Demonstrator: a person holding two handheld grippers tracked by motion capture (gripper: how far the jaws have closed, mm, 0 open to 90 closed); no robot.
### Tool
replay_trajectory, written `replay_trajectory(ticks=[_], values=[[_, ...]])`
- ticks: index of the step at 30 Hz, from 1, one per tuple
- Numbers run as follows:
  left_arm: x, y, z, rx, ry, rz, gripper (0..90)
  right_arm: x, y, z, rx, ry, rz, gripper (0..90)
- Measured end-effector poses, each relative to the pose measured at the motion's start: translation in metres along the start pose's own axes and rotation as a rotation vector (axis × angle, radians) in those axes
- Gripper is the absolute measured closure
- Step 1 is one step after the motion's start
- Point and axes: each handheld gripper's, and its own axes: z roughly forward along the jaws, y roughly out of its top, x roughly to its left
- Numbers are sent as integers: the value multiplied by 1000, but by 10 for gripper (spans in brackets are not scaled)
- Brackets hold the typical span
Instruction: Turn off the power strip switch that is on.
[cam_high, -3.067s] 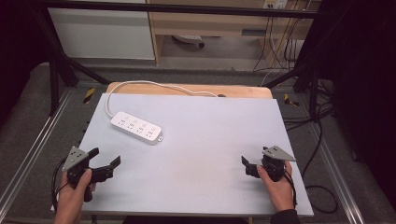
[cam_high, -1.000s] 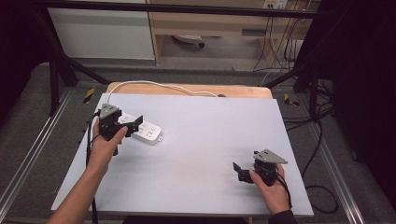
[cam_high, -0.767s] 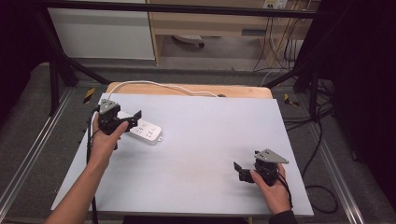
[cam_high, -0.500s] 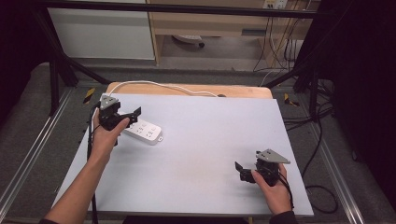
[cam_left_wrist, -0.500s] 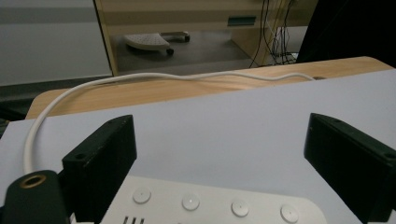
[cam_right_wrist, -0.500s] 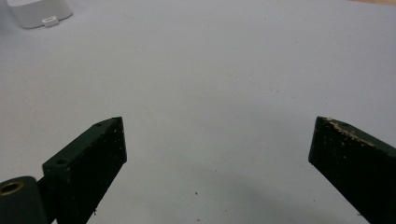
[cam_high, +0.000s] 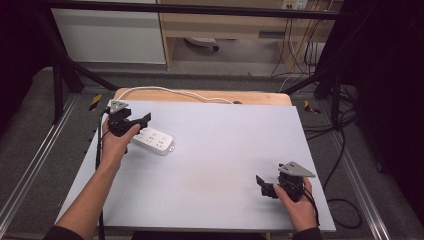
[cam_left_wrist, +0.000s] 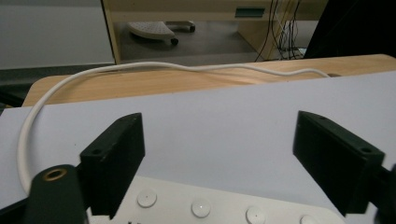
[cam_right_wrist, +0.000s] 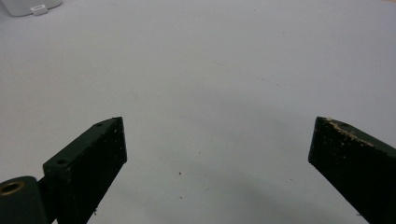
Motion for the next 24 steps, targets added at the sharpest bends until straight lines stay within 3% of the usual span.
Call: replay_trajectory(ticks=[4, 6, 15, 17, 24], values=[[-1, -2, 2, 16, -1, 15, 261, -1, -1, 1, 7, -3, 0, 49], [-2, -2, 1, 13, 7, 46, 351, 0, -1, 2, 12, -4, -3, 49], [4, -5, 4, 19, -25, 20, 619, 2, -1, 5, 20, 1, -12, 49], [7, -6, 5, 20, -33, 4, 652, 2, -1, 4, 21, 1, -10, 49], [11, -10, 8, 34, -48, 6, 780, 2, -1, 4, 22, 4, -9, 50]])
